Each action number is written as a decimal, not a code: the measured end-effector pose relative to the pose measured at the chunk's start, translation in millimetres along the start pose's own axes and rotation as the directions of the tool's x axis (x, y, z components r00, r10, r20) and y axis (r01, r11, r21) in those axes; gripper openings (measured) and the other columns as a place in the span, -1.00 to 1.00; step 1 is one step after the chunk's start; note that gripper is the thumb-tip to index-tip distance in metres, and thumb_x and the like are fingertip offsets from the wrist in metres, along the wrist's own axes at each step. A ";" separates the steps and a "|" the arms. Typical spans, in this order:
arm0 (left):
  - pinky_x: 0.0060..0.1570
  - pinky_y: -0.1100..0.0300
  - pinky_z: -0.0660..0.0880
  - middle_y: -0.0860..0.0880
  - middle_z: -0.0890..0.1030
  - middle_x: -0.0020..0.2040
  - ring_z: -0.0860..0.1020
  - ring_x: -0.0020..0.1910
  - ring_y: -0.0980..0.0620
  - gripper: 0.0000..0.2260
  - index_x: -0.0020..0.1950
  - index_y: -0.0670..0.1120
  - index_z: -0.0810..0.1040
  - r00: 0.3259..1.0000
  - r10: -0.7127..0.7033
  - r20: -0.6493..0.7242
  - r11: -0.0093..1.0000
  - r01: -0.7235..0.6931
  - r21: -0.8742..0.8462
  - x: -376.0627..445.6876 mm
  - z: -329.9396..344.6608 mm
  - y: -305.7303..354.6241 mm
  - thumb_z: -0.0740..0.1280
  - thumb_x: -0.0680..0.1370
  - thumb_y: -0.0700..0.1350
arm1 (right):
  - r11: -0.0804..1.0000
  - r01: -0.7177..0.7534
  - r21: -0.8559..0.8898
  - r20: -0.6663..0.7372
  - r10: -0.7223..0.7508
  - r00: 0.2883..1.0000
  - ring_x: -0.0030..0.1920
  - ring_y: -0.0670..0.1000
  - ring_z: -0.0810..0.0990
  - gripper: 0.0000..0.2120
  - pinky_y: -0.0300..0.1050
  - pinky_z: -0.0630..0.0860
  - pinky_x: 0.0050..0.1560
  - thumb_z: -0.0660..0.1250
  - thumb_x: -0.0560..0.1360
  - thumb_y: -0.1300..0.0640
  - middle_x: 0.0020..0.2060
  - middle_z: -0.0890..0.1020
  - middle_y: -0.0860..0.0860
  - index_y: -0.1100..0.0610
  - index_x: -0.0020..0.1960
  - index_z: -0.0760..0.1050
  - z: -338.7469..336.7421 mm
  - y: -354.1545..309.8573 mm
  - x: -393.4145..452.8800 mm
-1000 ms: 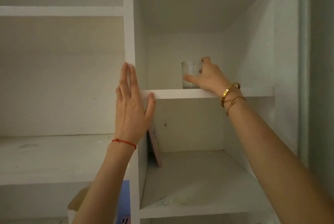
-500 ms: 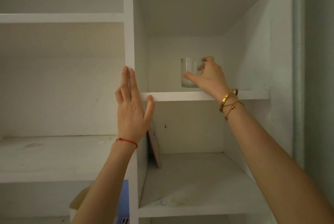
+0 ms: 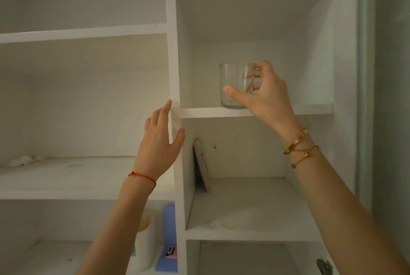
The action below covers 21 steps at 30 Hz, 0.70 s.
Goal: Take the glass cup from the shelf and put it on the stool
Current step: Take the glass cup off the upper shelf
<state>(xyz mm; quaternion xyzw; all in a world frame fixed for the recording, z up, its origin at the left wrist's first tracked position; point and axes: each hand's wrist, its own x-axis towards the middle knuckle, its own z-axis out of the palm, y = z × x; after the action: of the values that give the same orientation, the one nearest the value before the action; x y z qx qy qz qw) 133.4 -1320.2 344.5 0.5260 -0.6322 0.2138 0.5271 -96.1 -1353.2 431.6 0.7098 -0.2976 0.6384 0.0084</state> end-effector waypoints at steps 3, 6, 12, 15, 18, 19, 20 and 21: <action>0.33 0.02 0.40 0.00 0.40 0.43 0.36 0.38 -0.03 -0.46 0.55 -0.01 0.19 0.997 -0.043 0.066 0.998 0.039 0.053 -25.3 -13.1 -7.6 0.25 0.59 0.01 | 0.999 0.011 0.035 0.035 -0.013 0.999 -0.06 -0.10 0.60 -0.25 -0.39 0.47 -0.12 0.52 0.32 -0.21 0.12 0.54 -0.12 0.06 0.37 0.34 -0.7 -5.3 -26.2; 0.26 0.07 0.45 0.02 0.48 0.35 0.43 0.31 0.00 -0.51 0.51 0.01 0.28 0.994 -0.061 0.095 0.996 0.054 0.071 -53.6 -24.0 -14.4 0.27 0.59 -0.02 | 0.996 -0.015 0.091 0.101 0.005 0.995 -0.03 -0.11 0.62 -0.25 -0.37 0.53 -0.10 0.54 0.31 -0.18 0.16 0.56 -0.11 0.04 0.38 0.33 2.7 -5.9 -56.6; 0.24 0.11 0.46 0.04 0.54 0.26 0.49 0.24 0.02 -0.60 0.43 0.00 0.41 0.982 -0.111 0.154 0.991 0.098 0.087 -116.3 -36.6 -24.0 0.29 0.58 -0.08 | 0.976 -0.126 0.175 0.245 0.081 0.966 0.02 -0.18 0.60 -0.20 -0.43 0.53 -0.08 0.55 0.27 -0.17 0.17 0.55 -0.15 0.02 0.40 0.33 22.3 2.5 -128.2; 0.21 0.13 0.45 0.04 0.54 0.27 0.49 0.24 0.02 -0.61 0.42 0.01 0.42 0.970 -0.164 0.181 0.983 0.145 0.110 -147.6 -42.8 -29.4 0.29 0.58 -0.09 | 0.962 -0.188 0.200 0.314 0.119 0.942 0.02 -0.19 0.60 -0.19 -0.37 0.55 -0.04 0.56 0.26 -0.15 0.14 0.55 -0.18 0.03 0.41 0.33 34.3 9.8 -166.3; 0.20 0.11 0.45 -0.01 0.56 0.26 0.51 0.23 -0.03 -0.63 0.40 -0.05 0.46 0.956 -0.201 0.214 0.974 0.173 0.145 -176.1 -49.7 -35.3 0.30 0.58 -0.11 | 0.950 -0.242 0.198 0.387 0.151 0.909 -0.01 -0.34 0.56 -0.21 -0.45 0.52 -0.06 0.57 0.26 -0.14 0.05 0.50 -0.34 -0.02 0.39 0.33 44.9 16.1 -201.8; 0.18 0.12 0.45 -0.02 0.57 0.24 0.52 0.21 -0.05 -0.64 0.38 -0.07 0.47 0.953 -0.208 0.221 0.972 0.175 0.158 -185.0 -52.0 -37.3 0.30 0.58 -0.11 | 0.945 -0.255 0.205 0.405 0.156 0.901 0.00 -0.33 0.56 -0.22 -0.47 0.51 -0.07 0.57 0.26 -0.12 0.06 0.50 -0.33 -0.03 0.38 0.33 48.5 18.4 -212.6; 0.16 0.14 0.45 -0.03 0.58 0.23 0.53 0.20 -0.06 -0.65 0.37 -0.08 0.49 0.950 -0.218 0.224 0.969 0.183 0.168 -193.9 -54.4 -39.4 0.30 0.57 -0.13 | 0.939 -0.270 0.213 0.421 0.162 0.893 0.01 -0.29 0.57 -0.24 -0.46 0.51 -0.08 0.58 0.26 -0.09 0.10 0.53 -0.28 -0.03 0.38 0.34 52.0 21.1 -222.8; 0.13 0.17 0.44 -0.02 0.58 0.22 0.53 0.19 -0.05 -0.66 0.35 -0.07 0.50 0.945 -0.234 0.227 0.965 0.197 0.175 -203.1 -56.6 -41.5 0.30 0.57 -0.14 | 0.933 -0.288 0.216 0.438 0.171 0.883 0.03 -0.24 0.59 -0.24 -0.45 0.52 -0.08 0.59 0.27 -0.08 0.14 0.55 -0.21 -0.02 0.37 0.34 55.6 23.5 -232.9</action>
<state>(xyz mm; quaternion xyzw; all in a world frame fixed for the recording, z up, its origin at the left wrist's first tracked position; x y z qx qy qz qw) 173.2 -1199.0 171.5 0.6527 -0.6133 0.1348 0.4240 -57.9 -1298.4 200.5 0.7815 -0.2839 0.5059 -0.2295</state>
